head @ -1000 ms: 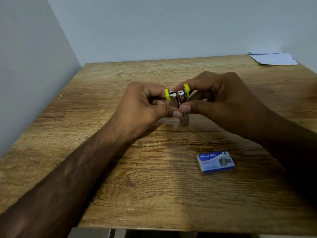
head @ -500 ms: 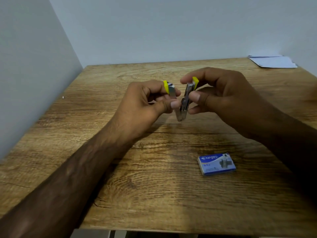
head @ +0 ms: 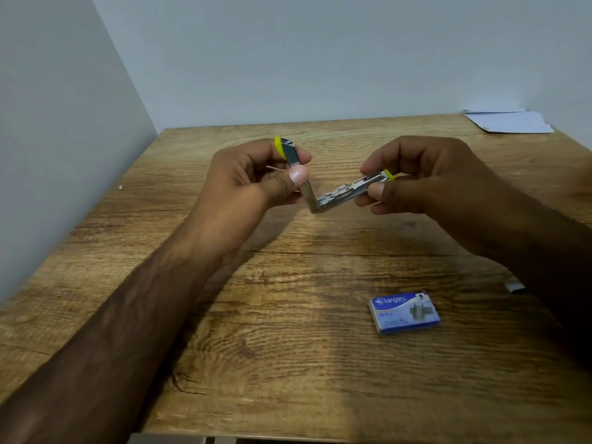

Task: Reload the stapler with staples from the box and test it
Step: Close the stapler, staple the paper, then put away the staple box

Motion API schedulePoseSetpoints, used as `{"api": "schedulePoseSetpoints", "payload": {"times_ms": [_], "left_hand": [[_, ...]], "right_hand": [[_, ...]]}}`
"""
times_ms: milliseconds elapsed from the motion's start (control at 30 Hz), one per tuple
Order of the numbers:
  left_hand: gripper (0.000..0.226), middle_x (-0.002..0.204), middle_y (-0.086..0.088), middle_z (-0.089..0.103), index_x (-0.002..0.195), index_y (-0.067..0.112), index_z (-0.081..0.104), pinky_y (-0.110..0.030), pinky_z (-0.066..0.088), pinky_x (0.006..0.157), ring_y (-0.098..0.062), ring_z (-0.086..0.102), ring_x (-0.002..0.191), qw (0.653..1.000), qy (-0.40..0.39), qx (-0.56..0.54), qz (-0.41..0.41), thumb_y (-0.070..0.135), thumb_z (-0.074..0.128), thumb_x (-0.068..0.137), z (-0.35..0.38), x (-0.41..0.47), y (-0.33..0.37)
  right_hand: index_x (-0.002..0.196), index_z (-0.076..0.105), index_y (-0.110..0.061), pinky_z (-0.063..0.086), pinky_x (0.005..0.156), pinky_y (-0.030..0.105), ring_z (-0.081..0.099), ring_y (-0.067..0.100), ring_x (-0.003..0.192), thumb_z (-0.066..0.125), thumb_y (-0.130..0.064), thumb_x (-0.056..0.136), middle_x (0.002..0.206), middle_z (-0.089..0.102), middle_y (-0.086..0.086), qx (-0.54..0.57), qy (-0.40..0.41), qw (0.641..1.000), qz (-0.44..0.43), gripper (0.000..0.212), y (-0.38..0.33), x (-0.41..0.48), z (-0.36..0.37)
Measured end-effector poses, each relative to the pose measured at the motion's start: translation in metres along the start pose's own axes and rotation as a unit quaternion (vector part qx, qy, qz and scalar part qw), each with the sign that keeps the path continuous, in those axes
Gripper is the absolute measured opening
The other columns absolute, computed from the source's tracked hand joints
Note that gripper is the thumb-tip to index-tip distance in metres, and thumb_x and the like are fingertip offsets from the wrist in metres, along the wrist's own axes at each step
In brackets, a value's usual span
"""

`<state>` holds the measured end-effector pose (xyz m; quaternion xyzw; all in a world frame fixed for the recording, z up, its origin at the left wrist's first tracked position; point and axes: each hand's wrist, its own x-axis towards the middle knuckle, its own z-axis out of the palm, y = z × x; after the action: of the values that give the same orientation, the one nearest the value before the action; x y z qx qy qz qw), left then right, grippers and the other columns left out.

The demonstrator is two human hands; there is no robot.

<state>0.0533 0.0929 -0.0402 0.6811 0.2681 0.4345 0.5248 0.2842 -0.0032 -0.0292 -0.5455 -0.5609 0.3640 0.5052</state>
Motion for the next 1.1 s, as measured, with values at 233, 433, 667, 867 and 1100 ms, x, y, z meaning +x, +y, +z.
{"api": "schedulePoseSetpoints", "payload": {"times_ms": [233, 433, 667, 867, 1100], "left_hand": [[0.021, 0.097, -0.033, 0.066, 0.103, 0.009, 0.076, -0.039, 0.063, 0.085, -0.031, 0.066, 0.093, 0.999, -0.004, -0.013, 0.043, 0.0, 0.074, 0.085, 0.002, -0.002, 0.004], [0.023, 0.097, -0.012, 0.075, 0.103, 0.009, 0.076, -0.045, 0.062, 0.091, -0.03, 0.065, 0.093, 0.997, -0.01, -0.006, 0.073, 0.0, 0.076, 0.082, 0.005, -0.005, 0.006], [0.025, 0.097, -0.003, 0.078, 0.104, 0.008, 0.076, -0.04, 0.062, 0.089, -0.026, 0.068, 0.092, 0.997, -0.011, 0.016, 0.075, -0.005, 0.075, 0.083, 0.007, -0.005, 0.007], [0.025, 0.1, -0.026, 0.075, 0.105, 0.011, 0.077, -0.05, 0.061, 0.092, -0.032, 0.066, 0.092, 0.997, -0.001, 0.028, 0.073, 0.002, 0.077, 0.082, 0.004, -0.004, 0.007], [0.023, 0.102, -0.028, 0.073, 0.103, 0.011, 0.078, -0.05, 0.062, 0.091, -0.035, 0.066, 0.092, 0.997, 0.02, 0.002, 0.072, 0.001, 0.078, 0.082, 0.003, -0.001, 0.004]], "right_hand": [[0.101, 0.077, -0.008, 0.062, 0.063, 0.028, 0.079, 0.03, 0.078, 0.073, -0.001, 0.085, 0.093, 0.076, 0.023, 0.072, -0.006, 0.995, 0.07, 0.017, -0.001, 0.002, 0.002], [0.09, 0.08, -0.011, 0.055, 0.045, 0.023, 0.073, 0.019, 0.059, 0.077, -0.013, 0.082, 0.081, 0.079, 0.01, 0.073, -0.012, 0.988, 0.135, 0.009, -0.003, 0.004, 0.005], [0.089, 0.081, -0.01, 0.058, 0.049, 0.024, 0.074, 0.019, 0.062, 0.062, -0.001, 0.093, 0.084, 0.079, 0.017, 0.093, -0.046, 0.978, 0.181, 0.021, -0.002, 0.007, 0.001], [0.095, 0.079, -0.005, 0.061, 0.056, 0.026, 0.078, 0.026, 0.074, 0.056, 0.003, 0.092, 0.091, 0.078, 0.024, 0.125, -0.047, 0.974, 0.18, 0.025, -0.002, 0.007, -0.002], [0.114, 0.068, -0.001, 0.063, 0.069, 0.027, 0.078, 0.031, 0.096, 0.063, 0.008, 0.078, 0.101, 0.078, 0.024, 0.207, -0.038, 0.971, 0.115, 0.037, -0.008, 0.005, -0.013]]}}
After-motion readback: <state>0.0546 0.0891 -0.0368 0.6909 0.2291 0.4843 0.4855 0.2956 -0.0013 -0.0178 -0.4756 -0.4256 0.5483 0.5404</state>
